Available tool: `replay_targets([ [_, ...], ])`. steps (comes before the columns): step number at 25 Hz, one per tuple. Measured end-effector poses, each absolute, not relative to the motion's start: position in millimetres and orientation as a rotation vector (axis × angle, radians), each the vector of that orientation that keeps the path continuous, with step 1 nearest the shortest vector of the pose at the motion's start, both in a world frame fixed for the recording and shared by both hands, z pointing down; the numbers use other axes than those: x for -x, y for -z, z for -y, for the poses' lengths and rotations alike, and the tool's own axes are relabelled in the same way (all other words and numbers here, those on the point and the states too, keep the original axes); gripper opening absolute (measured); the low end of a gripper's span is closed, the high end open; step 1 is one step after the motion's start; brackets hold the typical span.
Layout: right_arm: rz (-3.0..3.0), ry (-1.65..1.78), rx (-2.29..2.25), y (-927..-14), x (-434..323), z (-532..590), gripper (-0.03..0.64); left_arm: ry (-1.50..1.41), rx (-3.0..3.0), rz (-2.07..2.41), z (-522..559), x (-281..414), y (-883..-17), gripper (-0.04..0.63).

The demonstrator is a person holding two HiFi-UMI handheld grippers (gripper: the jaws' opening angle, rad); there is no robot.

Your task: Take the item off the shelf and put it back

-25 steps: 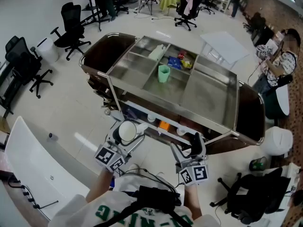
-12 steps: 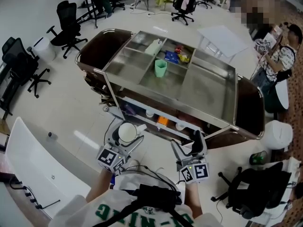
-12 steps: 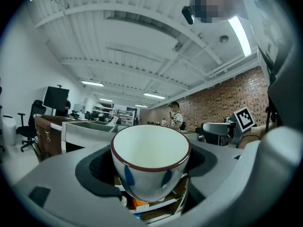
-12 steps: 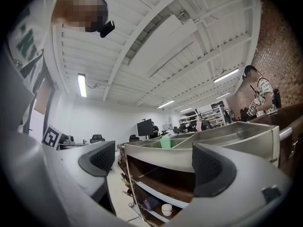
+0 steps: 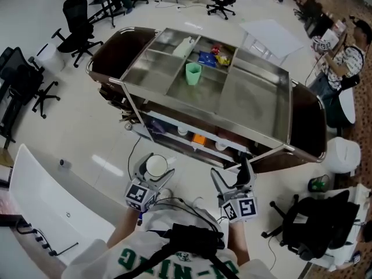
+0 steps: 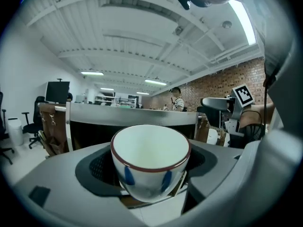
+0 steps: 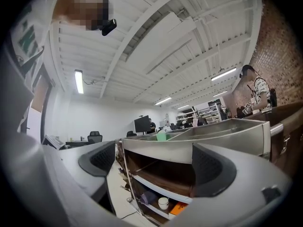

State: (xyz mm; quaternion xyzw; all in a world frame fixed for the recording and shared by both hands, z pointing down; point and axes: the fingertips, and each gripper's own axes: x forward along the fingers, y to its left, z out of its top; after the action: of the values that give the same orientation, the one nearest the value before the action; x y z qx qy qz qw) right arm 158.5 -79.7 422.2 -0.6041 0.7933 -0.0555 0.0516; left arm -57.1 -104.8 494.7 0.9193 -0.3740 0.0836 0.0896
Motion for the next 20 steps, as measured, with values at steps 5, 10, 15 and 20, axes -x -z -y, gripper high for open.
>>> replay_targets([
  [5, -2.413, 0.201, 1.871, -433.4, -165.8, 76.4, 0.520, -0.373, -2.704, 1.085, 98.8, 66.5, -557.2, 0.388],
  [10, -2.409, 0.222, 1.912, -443.6, -172.8, 71.5, 0.520, -0.448, -2.656, 1.014, 93.3, 55.1, -595.1, 0.388],
  [15, -2.412, 0.255, 1.953, -460.9, -180.0, 63.7, 0.520, -0.520, -2.634, 0.950, 92.7, 36.7, -638.5, 0.388],
  [20, -2.428, 0.344, 1.965, -499.0, -189.4, 53.9, 0.520, -0.573, -2.620, 0.864, 91.1, 5.7, -671.2, 0.388],
])
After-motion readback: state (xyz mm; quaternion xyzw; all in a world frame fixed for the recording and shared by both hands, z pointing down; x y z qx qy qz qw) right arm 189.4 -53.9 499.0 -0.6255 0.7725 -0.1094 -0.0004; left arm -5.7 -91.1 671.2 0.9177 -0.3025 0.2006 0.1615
